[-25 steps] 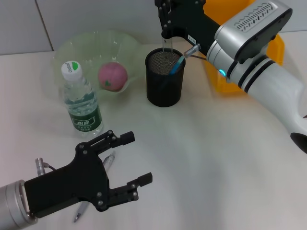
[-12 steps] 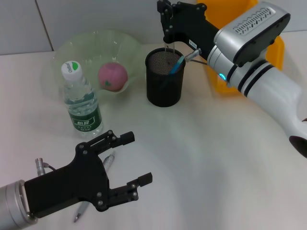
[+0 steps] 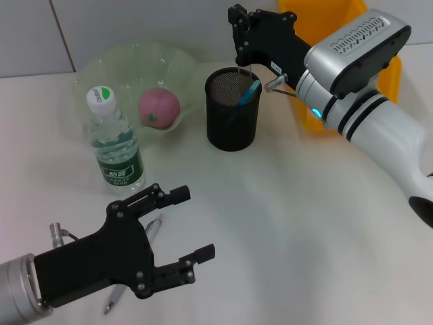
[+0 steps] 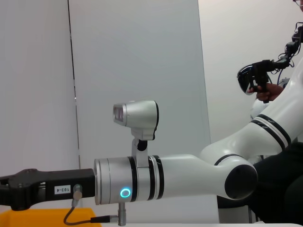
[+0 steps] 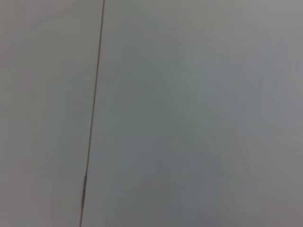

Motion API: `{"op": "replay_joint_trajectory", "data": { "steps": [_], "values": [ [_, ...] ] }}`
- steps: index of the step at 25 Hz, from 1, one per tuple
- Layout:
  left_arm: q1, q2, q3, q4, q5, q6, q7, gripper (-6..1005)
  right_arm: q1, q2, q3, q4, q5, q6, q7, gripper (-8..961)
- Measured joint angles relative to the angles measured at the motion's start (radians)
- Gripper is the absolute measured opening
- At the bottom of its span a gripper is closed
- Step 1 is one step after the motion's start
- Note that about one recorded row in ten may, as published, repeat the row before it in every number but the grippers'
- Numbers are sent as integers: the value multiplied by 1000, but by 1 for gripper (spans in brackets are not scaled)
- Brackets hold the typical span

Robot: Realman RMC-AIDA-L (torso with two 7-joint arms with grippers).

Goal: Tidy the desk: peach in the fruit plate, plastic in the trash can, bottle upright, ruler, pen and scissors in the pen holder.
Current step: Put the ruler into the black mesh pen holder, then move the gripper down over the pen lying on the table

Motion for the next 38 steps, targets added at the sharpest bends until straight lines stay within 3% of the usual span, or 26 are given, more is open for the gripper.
{"op": "replay_joint_trajectory", "data": {
  "steps": [6, 11, 17, 21, 25, 26, 27, 28, 30, 31, 32, 33, 35, 37, 38],
  "values": [
    [-5, 5, 0, 0, 0, 5, -7, 793, -44, 3, -1, 43, -3, -7, 4, 4],
    [-10, 8, 0, 0, 0, 6, -9, 793, -67, 2, -2, 76, -4, -7, 0, 114],
    [-10, 11, -13, 1, 0, 8, -47, 792, -135, -17, -10, 175, -5, -10, 0, 363],
    [-5, 13, -46, 9, 10, 9, -85, 792, -211, -55, -19, 295, -5, 4, 12, 499],
    [5, 26, -69, 19, 23, 11, -141, 792, -274, -129, -75, 415, -5, 43, 42, 615],
    [8, 31, -70, 20, 23, 11, -148, 792, -299, -177, -104, 459, -5, 60, 104, 643],
    [10, 34, -71, 20, 23, 9, -150, 792, -299, -177, -104, 459, -5, 60, 104, 671],
    [10, 34, -71, 20, 23, 9, -150, 792, -308, -203, -118, 477, -5, 64, 148, 698],
    [17, 42, -81, 22, 27, 3, -151, 792, -313, -272, -170, 502, -5, 54, 232, 753],
    [19, 45, -92, 23, 35, 3, -151, 791, -310, -352, -236, 508, -5, 9, 317, 758],
    [21, 47, -109, 23, 48, 7, -152, 791, -310, -352, -236, 508, -5, 9, 317, 763],
    [21, 47, -109, 23, 48, 7, -152, 791, -306, -392, -272, 505, -5, -29, 361, 769],
    [21, 47, -109, 23, 48, 7, -152, 791, -298, -452, -337, 489, -6, -109, 407, 779],
    [21, 45, -188, 39, 137, 20, -173, 791, -285, -518, -411, 443, -6, -235, 461, 784],
    [21, 45, -188, 39, 137, 20, -173, 791, -277, -538, -444, 406, -6, -309, 487, 784]
  ]
}}
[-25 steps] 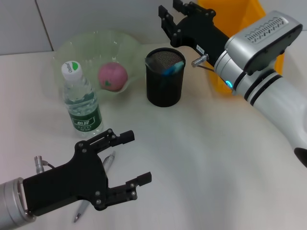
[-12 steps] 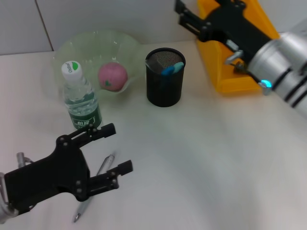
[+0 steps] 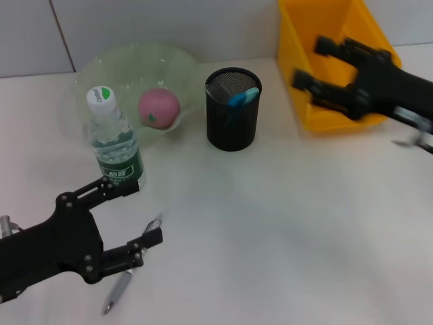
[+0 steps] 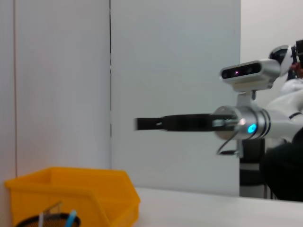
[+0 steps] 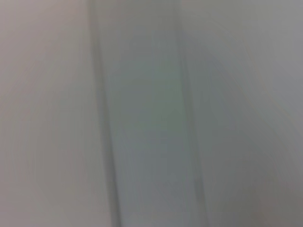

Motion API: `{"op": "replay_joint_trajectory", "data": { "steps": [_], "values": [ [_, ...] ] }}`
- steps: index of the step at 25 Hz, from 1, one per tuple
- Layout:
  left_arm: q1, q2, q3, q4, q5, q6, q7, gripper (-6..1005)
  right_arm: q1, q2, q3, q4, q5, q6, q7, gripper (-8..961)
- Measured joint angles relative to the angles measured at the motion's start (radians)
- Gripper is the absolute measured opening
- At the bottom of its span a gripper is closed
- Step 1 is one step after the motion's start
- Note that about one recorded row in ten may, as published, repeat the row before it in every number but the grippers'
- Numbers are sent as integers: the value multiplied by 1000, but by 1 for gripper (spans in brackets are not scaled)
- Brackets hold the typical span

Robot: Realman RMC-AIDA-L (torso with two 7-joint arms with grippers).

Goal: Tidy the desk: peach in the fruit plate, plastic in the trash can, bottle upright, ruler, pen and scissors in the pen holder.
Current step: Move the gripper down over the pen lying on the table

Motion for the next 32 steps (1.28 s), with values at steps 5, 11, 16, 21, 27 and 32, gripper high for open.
{"op": "replay_joint_trajectory", "data": {
  "steps": [5, 11, 16, 21, 27, 32],
  "values": [
    [-6, -25, -73, 27, 121, -11, -68, 791, 91, 10, -154, -468, 0, -530, 141, 784],
    [-8, -70, -190, 73, 236, -62, -197, 790, 267, 294, -273, -1304, 10, -925, 199, 784],
    [-8, -70, -190, 73, 236, -62, -197, 790, 349, 455, -494, -1650, 119, -899, 316, 783],
    [-8, -81, -133, 291, 438, -326, -605, 789, 308, 447, -776, -1628, 347, -862, 443, 783],
    [-7, -83, -68, 438, 625, -406, -917, 789, 288, 429, -930, -1595, 433, -830, 494, 783],
    [11, -83, 23, 536, 745, -450, -1103, 789, 284, 422, -936, -1597, 436, -827, 492, 784]
  ]
}}
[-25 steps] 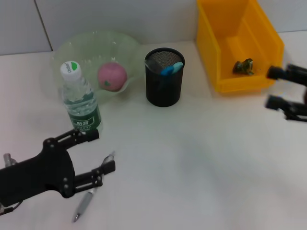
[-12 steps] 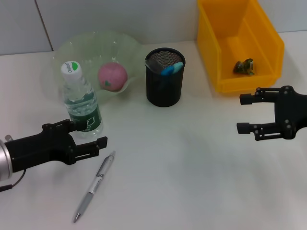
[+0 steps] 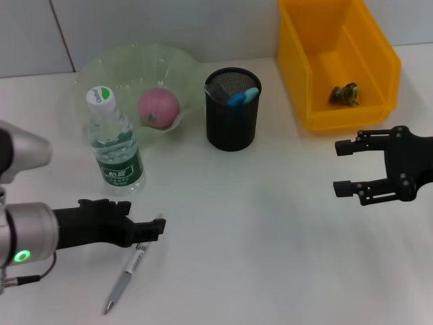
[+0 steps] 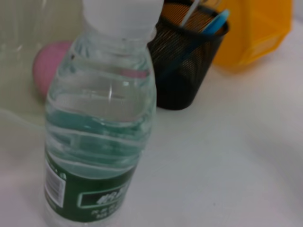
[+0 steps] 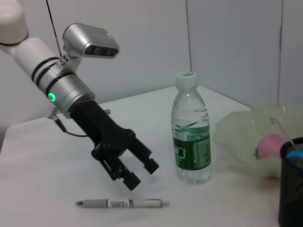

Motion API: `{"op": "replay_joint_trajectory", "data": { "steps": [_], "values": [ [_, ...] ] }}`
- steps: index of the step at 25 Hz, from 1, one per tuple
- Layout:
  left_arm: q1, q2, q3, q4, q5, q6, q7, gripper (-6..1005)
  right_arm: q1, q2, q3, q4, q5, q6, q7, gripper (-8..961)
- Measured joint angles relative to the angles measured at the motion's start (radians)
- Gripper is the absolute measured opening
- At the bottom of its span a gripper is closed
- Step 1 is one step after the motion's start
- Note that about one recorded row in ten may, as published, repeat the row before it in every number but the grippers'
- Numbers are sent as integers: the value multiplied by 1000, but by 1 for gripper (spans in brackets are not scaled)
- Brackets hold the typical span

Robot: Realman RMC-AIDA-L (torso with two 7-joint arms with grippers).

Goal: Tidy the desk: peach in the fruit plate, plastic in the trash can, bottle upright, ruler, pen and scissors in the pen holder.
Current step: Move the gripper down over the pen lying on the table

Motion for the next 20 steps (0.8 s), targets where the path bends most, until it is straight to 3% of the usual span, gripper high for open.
{"op": "replay_joint_trajectory", "data": {
  "steps": [2, 3, 4, 5, 9, 12, 14, 20],
  "values": [
    [0, 0, 0, 0, 0, 0, 0, 789, -8, -1, -2, -7, 6, -3, -6, 784],
    [49, -1, 206, 249, 320, -69, -473, 788, -13, -2, -5, -14, 10, -8, -8, 784],
    [49, -1, 206, 249, 320, -69, -473, 788, -16, -5, -7, -19, 13, -16, -10, 783],
    [49, 0, 246, 312, 403, -66, -617, 788, -20, -10, -8, -21, 14, -27, -15, 783],
    [29, 0, 288, 367, 521, -39, -773, 788, -39, -31, -8, -19, 30, -45, -28, 783],
    [29, 0, 288, 367, 521, -39, -773, 788, -46, -50, -9, -4, 48, -37, -22, 784],
    [-8, -5, 308, 398, 577, 22, -846, 788, -46, -57, -7, 4, 50, -39, -20, 784],
    [-28, -7, 319, 436, 592, 90, -848, 787, -50, -54, -19, 6, 50, -54, -46, 784]
  ]
}}
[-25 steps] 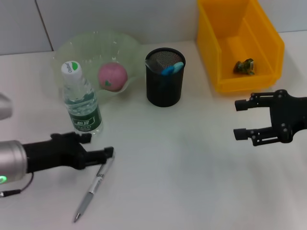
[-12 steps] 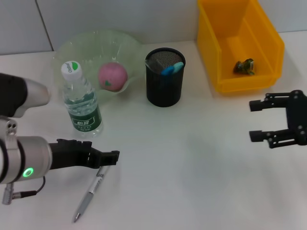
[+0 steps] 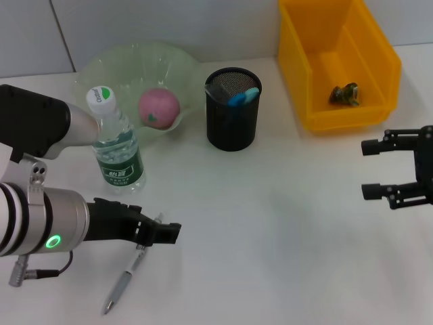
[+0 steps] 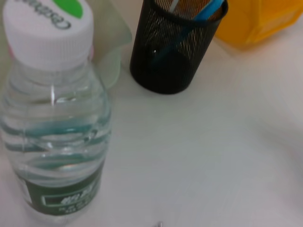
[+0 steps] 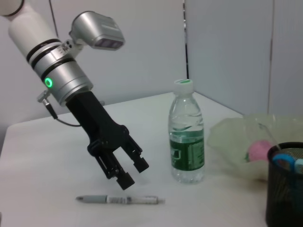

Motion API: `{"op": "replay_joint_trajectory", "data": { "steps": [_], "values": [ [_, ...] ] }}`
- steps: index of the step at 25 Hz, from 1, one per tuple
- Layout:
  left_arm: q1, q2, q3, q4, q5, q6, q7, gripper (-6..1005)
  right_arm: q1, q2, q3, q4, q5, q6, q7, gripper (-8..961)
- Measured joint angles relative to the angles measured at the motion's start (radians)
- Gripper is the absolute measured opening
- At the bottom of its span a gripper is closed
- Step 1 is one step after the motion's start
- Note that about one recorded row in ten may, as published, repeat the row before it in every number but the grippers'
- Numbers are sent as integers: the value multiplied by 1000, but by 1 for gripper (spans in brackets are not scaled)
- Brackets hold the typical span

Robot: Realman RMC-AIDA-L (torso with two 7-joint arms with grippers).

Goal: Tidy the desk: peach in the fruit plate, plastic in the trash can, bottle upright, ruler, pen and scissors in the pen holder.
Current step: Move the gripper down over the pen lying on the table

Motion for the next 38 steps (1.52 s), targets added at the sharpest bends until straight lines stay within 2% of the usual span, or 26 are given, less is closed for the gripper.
{"op": "replay_joint_trajectory", "data": {
  "steps": [4, 8, 10, 11, 13, 16, 18, 21, 22, 23, 24, 34, 38],
  "values": [
    [-2, 0, 0, 2, 2, 10, 0, 787, -12, 1, -13, -7, 6, -4, -9, 783],
    [-32, -1, 9, 63, 35, 97, -1, 787, -30, 1, -10, -7, 36, 1, -12, 783],
    [-32, -1, 9, 63, 35, 97, -1, 787, -35, 3, -10, -4, 50, 13, -10, 783],
    [-53, -2, -14, 67, 73, 118, -2, 787, -36, 4, -8, -1, 59, 19, -8, 783],
    [-77, -2, -45, 49, 86, 125, -3, 786, -38, 8, -4, 2, 79, 34, -5, 783],
    [-77, -2, -45, 49, 86, 125, -3, 786, -38, 15, -4, 5, 94, 66, 2, 784],
    [-134, -2, -66, -26, 124, 132, -3, 786, -30, 17, -5, 10, 95, 82, 11, 784],
    [-134, -2, -66, -26, 124, 132, -3, 786, -18, 18, -15, 17, 95, 95, 30, 784],
    [-161, -2, -66, -63, 140, 138, -3, 786, -16, 18, -17, 17, 95, 96, 35, 784],
    [-161, -2, -66, -63, 140, 138, -3, 786, -14, 18, -18, 17, 95, 96, 37, 784],
    [-198, -2, -67, -106, 138, 150, -3, 786, -13, 18, -18, 17, 95, 96, 38, 784],
    [-212, -3, -63, -120, 123, 154, -4, 785, -2, 18, -18, 18, 95, 108, 48, 783],
    [-226, -3, -35, -129, 112, 157, -4, 785, 0, 21, -15, 19, 96, 110, 48, 783]
  ]
}}
